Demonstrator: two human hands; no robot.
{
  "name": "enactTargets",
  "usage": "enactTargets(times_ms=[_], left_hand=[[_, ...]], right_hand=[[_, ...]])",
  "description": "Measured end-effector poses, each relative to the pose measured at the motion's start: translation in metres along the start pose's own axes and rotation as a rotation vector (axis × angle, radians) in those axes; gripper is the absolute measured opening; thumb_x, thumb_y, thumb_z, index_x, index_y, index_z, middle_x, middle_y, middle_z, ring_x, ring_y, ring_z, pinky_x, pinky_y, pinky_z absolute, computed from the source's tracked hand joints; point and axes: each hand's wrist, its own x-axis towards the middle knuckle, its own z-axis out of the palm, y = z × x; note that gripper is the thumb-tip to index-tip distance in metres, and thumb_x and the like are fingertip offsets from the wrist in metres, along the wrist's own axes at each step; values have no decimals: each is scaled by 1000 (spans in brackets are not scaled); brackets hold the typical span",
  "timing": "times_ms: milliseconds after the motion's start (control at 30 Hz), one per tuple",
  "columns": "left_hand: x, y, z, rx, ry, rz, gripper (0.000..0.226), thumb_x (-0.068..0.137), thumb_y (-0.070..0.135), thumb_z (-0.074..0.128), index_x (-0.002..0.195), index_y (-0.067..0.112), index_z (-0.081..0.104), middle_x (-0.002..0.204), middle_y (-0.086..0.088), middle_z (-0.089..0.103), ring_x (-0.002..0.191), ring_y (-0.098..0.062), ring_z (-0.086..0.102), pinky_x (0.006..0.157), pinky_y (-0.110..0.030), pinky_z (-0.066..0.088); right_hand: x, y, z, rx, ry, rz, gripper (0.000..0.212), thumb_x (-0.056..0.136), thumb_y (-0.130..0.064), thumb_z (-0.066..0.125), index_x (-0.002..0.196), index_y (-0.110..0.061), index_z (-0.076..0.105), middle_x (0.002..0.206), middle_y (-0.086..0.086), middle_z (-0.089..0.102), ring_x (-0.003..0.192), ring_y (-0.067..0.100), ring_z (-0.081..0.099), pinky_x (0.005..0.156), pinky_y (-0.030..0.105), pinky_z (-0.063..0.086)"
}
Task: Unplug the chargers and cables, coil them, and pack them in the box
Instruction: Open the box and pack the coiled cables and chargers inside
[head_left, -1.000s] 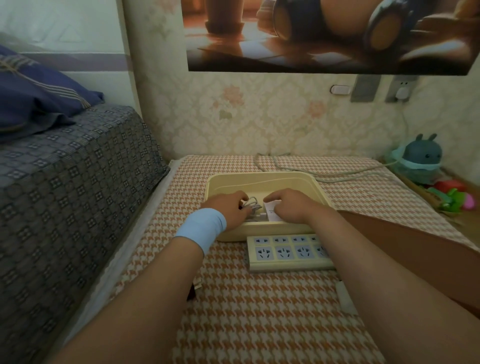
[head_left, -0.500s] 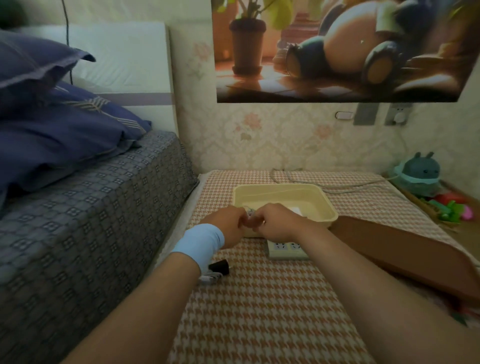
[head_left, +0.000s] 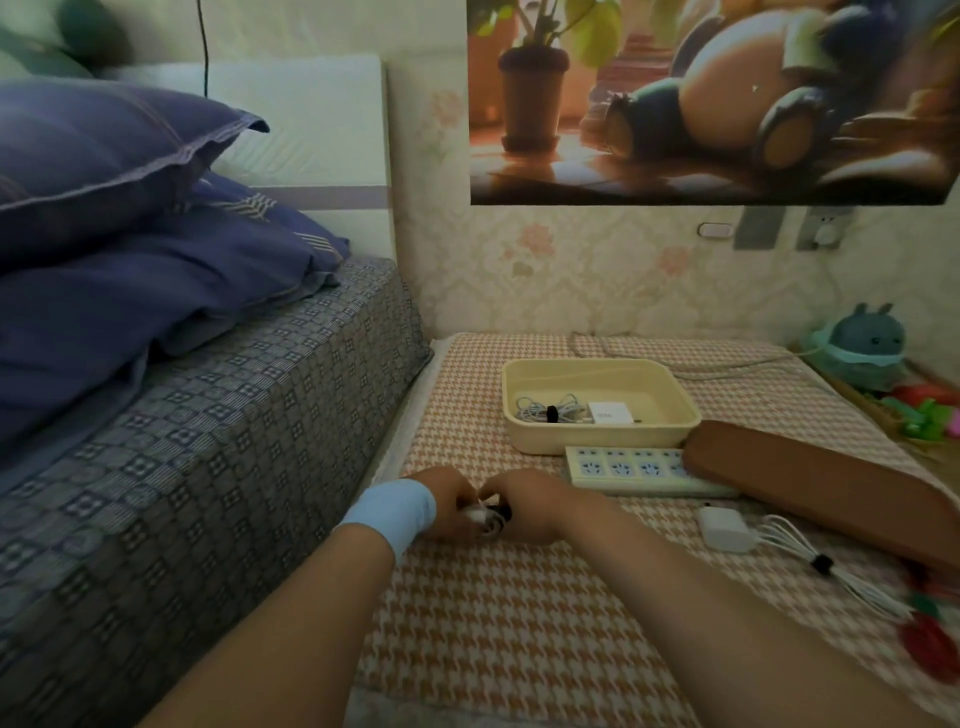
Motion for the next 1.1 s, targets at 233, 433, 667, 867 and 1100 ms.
enactTargets(times_ms=[233,433,667,867,1100], left_hand=[[7,27,-19,-448,242,93,20,100,36,50,108,18,53,88,-6,64,61,-16,54,55,-27,43],[17,37,-34,-462,308,152,53,81,26,78,123,21,46,118,0,52,96,-24,59,76,-37,54],[53,57,-51,-360,485,194,40,85,7,71,123,20,67,123,-1,66,108,-21,62,98,-38,50],[108,71,-63,-397,679,237,32,87,8,68,118,18,68,124,-2,63,112,-20,60,98,-30,48],[181,65,-66,-272,637,170,37,95,23,60,133,21,56,144,-2,35,123,-24,46,100,-28,40]], right_hand=[[-31,37,-23,405,217,-6,53,90,-20,74,133,-28,44,112,-7,57,98,17,61,81,34,52],[-35,63,-38,487,320,44,38,92,-20,74,124,-25,55,113,-5,65,101,17,63,87,38,54],[-26,101,-48,315,418,28,63,98,-19,67,152,-30,38,148,3,53,128,24,55,100,34,48],[3,146,-65,354,535,121,53,99,-20,65,147,-31,45,137,6,53,115,24,57,91,32,46],[51,195,-62,296,536,219,49,101,-15,59,145,-32,47,126,8,44,108,30,58,93,37,48]])
